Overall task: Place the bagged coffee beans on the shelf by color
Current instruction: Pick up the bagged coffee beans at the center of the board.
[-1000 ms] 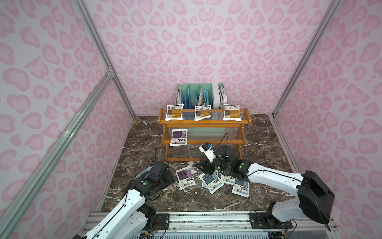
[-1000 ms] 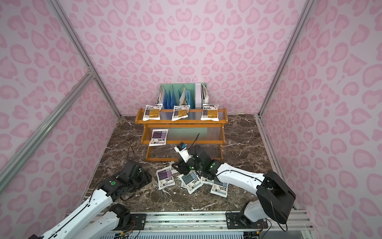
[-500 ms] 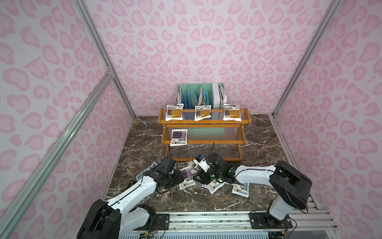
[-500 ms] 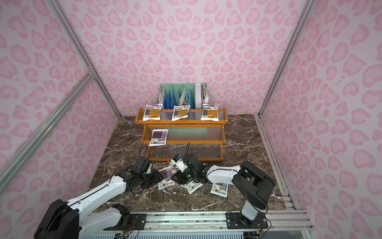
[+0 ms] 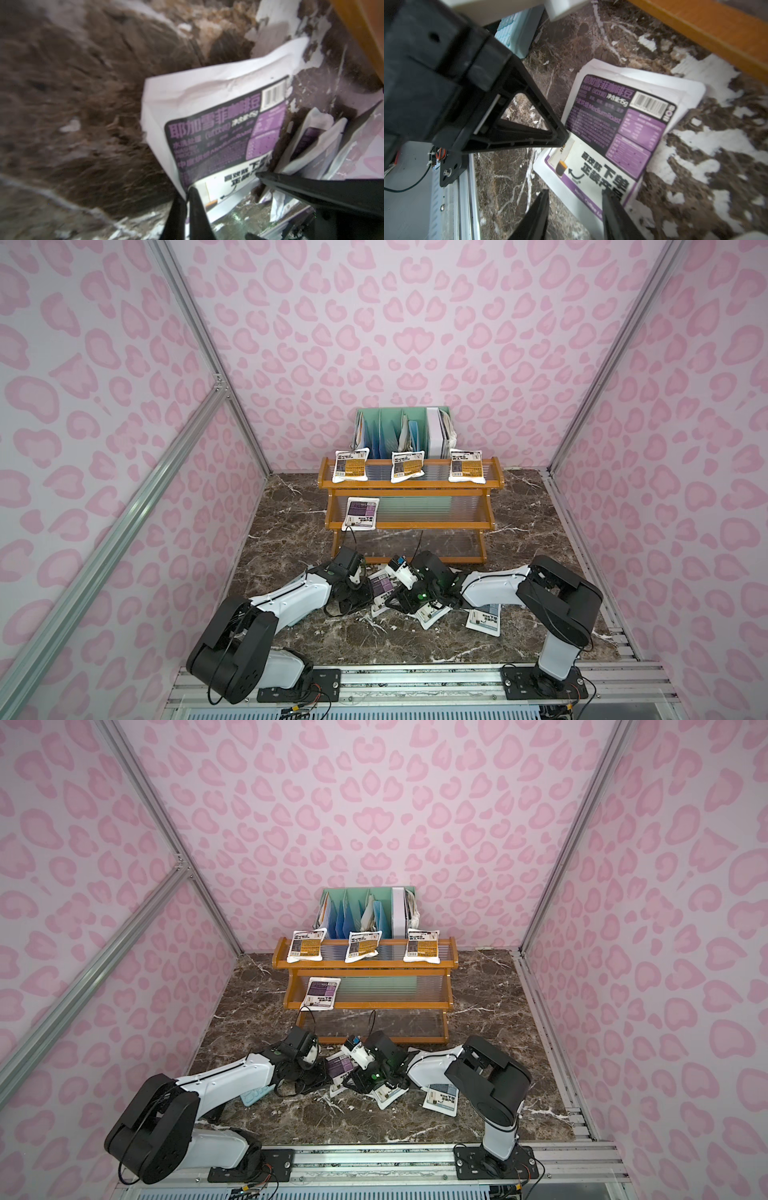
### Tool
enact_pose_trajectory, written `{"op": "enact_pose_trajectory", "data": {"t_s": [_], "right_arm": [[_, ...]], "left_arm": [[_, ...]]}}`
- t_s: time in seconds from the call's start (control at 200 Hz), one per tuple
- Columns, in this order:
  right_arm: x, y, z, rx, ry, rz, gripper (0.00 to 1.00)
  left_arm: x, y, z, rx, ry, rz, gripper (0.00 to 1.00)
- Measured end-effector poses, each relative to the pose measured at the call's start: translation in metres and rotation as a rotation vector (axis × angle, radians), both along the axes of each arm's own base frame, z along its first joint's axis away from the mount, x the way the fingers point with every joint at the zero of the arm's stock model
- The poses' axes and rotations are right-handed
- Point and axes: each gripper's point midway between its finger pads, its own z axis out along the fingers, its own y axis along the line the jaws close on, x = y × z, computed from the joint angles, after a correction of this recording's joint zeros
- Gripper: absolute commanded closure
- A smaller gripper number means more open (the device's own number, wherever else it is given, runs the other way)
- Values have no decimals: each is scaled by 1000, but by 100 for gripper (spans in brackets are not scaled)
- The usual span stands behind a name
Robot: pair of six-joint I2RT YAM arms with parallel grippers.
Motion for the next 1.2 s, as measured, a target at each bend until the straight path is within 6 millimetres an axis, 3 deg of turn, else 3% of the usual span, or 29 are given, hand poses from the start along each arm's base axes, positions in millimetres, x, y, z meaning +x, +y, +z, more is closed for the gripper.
{"op": "enact_pose_trajectory", "data": {"t_s": [0.26,0.39,0.66,0.845,0.99,1.115,1.2], "right_arm": [[4,1,28,48,-42,-6,53],[14,-11,48,85,-77,-38,52],[38,-50,70,162,-67,-145,47],[32,-43,92,265,-51,-107,46],[31,-37,98,307,-30,-89,48],[29,-33,104,338,-19,-76,54],[29,-30,110,358,-23,-70,65]], "left_arm": [[-1,1,12,-2,-15,-12,100],[-1,1,37,-37,-100,-22,100],[-6,-3,95,-201,-312,-5,100],[-2,-6,126,-287,-414,13,100],[3,-9,137,-332,-459,30,100],[8,-13,144,-363,-477,44,100],[9,-13,145,-367,-482,45,100]]}}
